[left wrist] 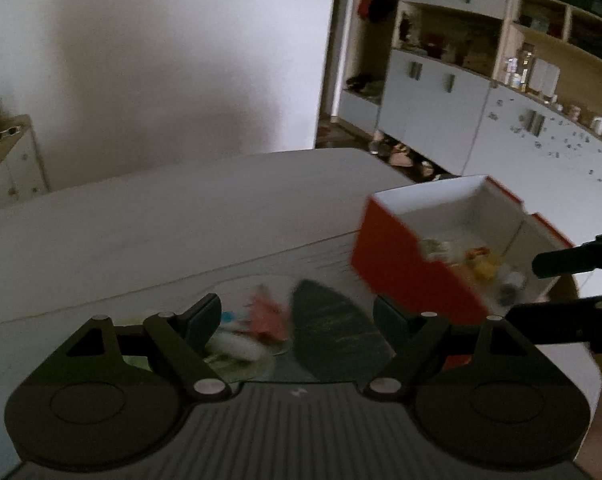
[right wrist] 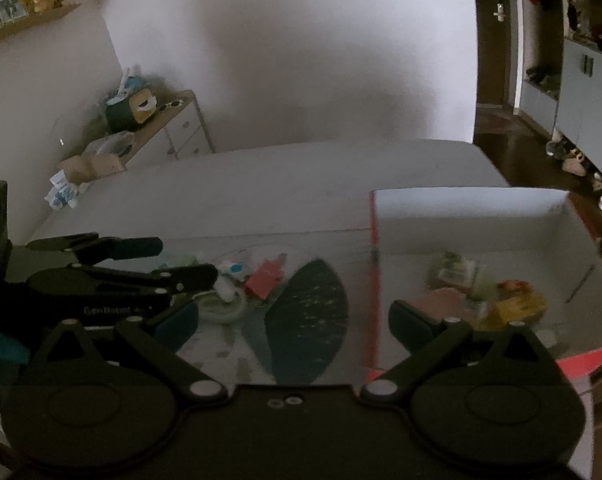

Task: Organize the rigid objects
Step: 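Withdraw both tools from the red box back toward the pile, then grasp the teal round case with the left tool while the right tool grasps the white-green tube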

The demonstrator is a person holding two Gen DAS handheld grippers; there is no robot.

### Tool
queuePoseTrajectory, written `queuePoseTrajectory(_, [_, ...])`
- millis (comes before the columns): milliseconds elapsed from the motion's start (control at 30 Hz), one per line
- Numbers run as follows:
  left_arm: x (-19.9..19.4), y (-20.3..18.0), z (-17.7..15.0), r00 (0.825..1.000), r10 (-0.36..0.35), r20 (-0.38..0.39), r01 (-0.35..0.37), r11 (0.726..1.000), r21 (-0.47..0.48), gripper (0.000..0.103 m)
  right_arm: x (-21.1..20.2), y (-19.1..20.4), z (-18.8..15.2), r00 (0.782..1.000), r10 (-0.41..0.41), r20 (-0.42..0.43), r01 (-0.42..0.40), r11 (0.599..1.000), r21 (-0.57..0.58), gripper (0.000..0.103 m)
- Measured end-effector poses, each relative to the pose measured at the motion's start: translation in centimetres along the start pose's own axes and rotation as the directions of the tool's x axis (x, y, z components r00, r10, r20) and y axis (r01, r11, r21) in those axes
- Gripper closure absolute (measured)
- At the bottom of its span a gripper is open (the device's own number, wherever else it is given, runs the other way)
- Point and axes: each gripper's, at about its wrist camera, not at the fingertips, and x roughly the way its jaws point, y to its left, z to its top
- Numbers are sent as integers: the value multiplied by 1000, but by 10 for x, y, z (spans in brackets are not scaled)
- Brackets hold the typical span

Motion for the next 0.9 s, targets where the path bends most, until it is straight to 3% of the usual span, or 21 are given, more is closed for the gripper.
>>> queuePoseTrajectory(367, [13,86,-23,994,103,-39,-106,992,-68,20,46,38,7,999,-4,-44,2,999,-50,2])
queuePoseTrajectory(600, [28,121,-37,988,142,-61,-147,985,-91,20,78,50,12,996,-38,-76,33,997,-64,4])
queuePoseTrajectory(900, [56,149,-56,984,147,-96,-156,983,-98,20,117,74,16,991,-4,-132,-16,988,-156,19])
